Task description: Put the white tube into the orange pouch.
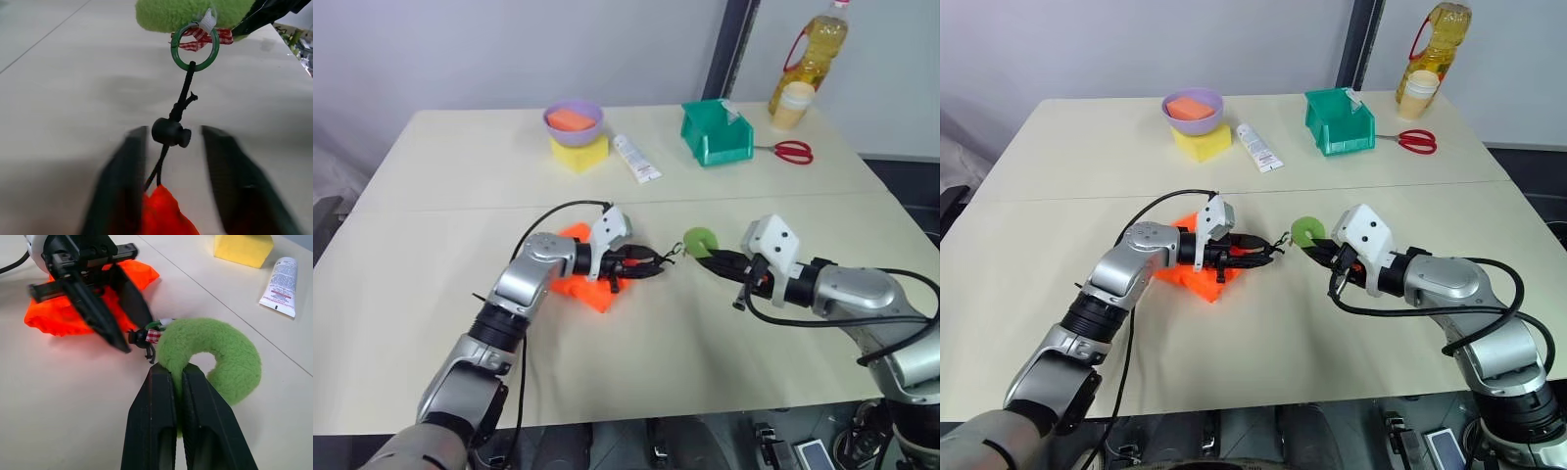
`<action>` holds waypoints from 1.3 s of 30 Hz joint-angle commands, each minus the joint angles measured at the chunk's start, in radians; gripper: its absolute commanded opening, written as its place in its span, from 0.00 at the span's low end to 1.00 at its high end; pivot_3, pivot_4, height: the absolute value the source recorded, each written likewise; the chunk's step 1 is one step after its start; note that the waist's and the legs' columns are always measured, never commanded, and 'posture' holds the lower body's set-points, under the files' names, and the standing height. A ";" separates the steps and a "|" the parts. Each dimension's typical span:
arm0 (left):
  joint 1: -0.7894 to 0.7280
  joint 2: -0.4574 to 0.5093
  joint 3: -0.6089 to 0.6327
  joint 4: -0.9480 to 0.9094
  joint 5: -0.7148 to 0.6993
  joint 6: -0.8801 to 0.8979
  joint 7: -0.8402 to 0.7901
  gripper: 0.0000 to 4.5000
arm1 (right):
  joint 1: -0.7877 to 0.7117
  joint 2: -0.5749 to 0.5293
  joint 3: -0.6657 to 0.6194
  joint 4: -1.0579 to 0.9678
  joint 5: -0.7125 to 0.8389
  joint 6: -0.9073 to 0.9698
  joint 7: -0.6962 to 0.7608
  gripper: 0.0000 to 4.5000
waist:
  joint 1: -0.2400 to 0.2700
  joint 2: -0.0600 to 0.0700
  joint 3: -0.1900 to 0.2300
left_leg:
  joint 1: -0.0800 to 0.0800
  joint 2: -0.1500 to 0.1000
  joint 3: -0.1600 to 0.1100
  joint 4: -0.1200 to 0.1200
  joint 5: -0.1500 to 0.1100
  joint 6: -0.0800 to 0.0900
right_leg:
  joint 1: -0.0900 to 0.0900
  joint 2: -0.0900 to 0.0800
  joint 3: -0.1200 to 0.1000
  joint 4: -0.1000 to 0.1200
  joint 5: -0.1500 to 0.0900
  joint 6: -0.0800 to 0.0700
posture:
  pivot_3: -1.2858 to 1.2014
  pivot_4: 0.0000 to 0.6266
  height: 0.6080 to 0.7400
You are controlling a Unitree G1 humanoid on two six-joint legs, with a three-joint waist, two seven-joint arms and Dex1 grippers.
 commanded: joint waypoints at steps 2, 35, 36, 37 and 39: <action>-0.018 -0.001 0.031 -0.021 -0.026 -0.008 -0.013 0.05 | -0.014 -0.009 -0.014 -0.039 0.010 -0.014 0.000 0.00 | 0.000 0.000 0.000 | 0.000 0.000 0.000 0.000 0.000 0.000 | 0.000 0.000 0.000 0.000 0.000 0.000 | 0.52 0.24 0.93; 0.315 0.351 0.178 -0.379 -0.137 0.180 0.005 0.55 | -0.033 -0.025 0.032 0.073 -0.055 -0.070 0.029 0.33 | -0.002 0.001 0.000 | 0.001 0.002 0.001 -0.001 0.000 0.000 | 0.000 0.001 0.001 0.000 0.000 -0.001 | 0.52 0.24 0.93; 0.319 0.348 0.195 -0.386 -0.145 0.193 0.029 0.68 | -0.029 -0.028 0.029 0.071 -0.055 -0.071 0.028 0.46 | -0.002 0.001 0.000 | 0.001 0.002 0.001 -0.001 0.000 0.000 | 0.000 0.001 0.001 0.000 0.000 -0.001 | 0.52 0.24 0.93; 0.328 0.348 0.225 -0.399 -0.169 0.217 0.045 0.79 | -0.021 -0.031 0.021 0.071 -0.054 -0.072 0.025 0.58 | -0.002 0.001 0.000 | 0.001 0.002 0.001 -0.001 0.000 0.000 | 0.000 0.001 0.001 0.000 0.000 -0.001 | 0.52 0.24 0.93; 0.352 0.354 0.287 -0.427 -0.219 0.264 0.072 1.00 | 0.010 -0.037 -0.002 0.062 -0.030 -0.070 0.040 0.82 | -0.002 0.001 0.000 | 0.001 0.002 0.001 0.000 0.000 0.000 | 0.000 0.001 0.001 0.000 0.000 0.000 | 0.52 0.24 0.93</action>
